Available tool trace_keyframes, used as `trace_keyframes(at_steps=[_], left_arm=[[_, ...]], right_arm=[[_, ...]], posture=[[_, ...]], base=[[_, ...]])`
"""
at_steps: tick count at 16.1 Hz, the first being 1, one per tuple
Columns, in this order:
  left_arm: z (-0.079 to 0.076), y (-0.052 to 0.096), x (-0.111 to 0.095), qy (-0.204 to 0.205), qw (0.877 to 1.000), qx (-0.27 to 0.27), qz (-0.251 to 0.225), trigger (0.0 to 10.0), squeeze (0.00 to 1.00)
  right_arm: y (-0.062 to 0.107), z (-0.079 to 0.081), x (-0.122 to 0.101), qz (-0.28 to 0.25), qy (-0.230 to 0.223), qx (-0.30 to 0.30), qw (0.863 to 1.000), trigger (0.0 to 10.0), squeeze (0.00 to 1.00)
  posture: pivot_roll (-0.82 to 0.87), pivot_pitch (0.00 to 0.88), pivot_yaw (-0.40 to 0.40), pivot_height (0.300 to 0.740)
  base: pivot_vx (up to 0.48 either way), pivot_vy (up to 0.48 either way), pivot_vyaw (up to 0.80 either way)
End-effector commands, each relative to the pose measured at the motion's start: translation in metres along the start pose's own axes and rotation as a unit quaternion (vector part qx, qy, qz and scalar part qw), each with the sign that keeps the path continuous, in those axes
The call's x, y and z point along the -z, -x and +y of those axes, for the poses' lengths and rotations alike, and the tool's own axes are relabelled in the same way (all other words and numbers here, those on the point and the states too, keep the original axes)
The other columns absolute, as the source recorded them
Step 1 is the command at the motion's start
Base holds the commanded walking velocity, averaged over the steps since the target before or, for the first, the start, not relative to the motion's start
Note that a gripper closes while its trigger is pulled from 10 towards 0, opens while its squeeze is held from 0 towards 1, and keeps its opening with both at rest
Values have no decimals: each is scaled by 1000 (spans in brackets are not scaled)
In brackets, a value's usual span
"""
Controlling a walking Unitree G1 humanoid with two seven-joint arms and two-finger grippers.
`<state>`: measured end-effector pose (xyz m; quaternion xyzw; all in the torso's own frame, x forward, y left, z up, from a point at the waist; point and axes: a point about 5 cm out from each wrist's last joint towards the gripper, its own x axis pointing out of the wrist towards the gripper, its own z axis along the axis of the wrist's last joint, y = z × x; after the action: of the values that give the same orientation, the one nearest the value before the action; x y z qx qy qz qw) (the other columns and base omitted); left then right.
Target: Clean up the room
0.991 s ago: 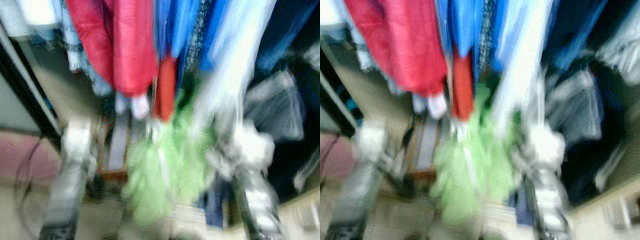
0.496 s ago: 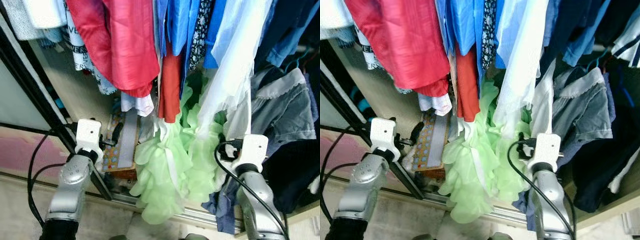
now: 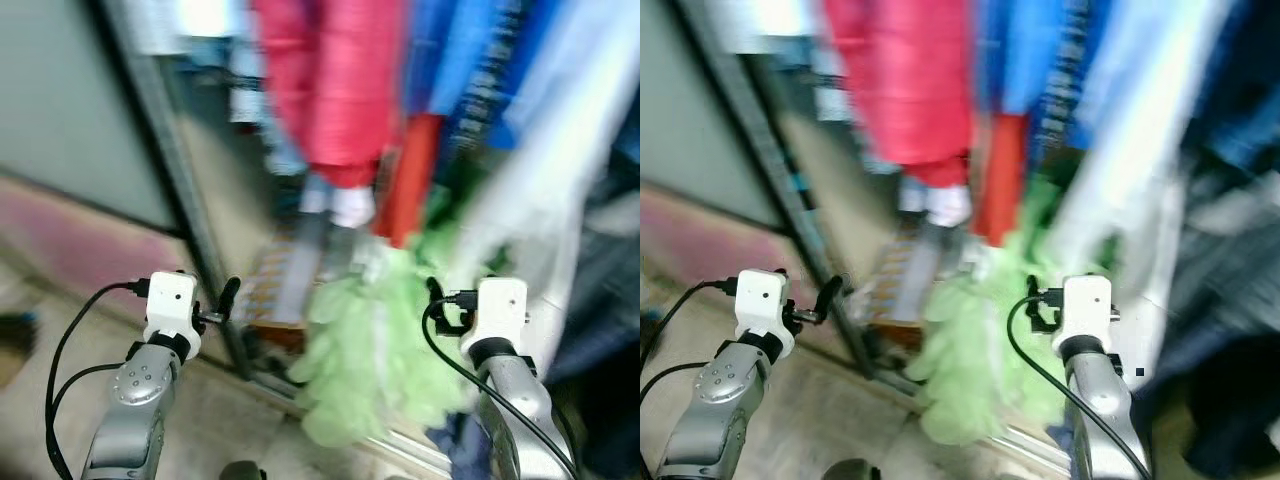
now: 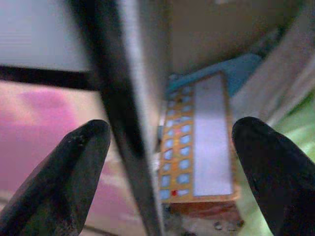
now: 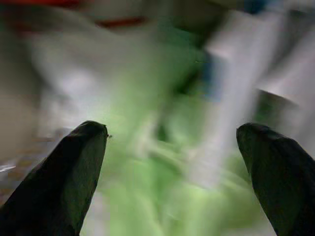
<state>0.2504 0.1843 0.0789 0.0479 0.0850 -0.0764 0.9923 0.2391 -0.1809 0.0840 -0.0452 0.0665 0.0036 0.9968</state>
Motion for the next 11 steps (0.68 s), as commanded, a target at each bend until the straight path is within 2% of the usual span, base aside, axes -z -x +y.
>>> trace_keyframes(at_steps=[1,4,7,11], left_arm=[[4,-1,-5,13,1000,-7,11,10000,0],[6,6,-4,-7,1000,-19,-6,10000,0],[5,2,-8,-26,999,-25,-10,10000,0],[13,1,-8,-20,999,-50,-2,10000,0]], right_arm=[[-2,7,-2,4,-3,-37,999,10000,0],[-2,10,-2,5,-13,-65,998,10000,0],[-5,13,-3,6,-14,-79,997,10000,0],[-9,17,-2,11,-19,-98,995,10000,0]], posture=[[-24,0,-28,740],[-19,0,-27,740],[-6,0,-27,740],[2,0,-27,740]], base=[[0,0,800],[0,0,800],[0,0,800],[0,0,800]])
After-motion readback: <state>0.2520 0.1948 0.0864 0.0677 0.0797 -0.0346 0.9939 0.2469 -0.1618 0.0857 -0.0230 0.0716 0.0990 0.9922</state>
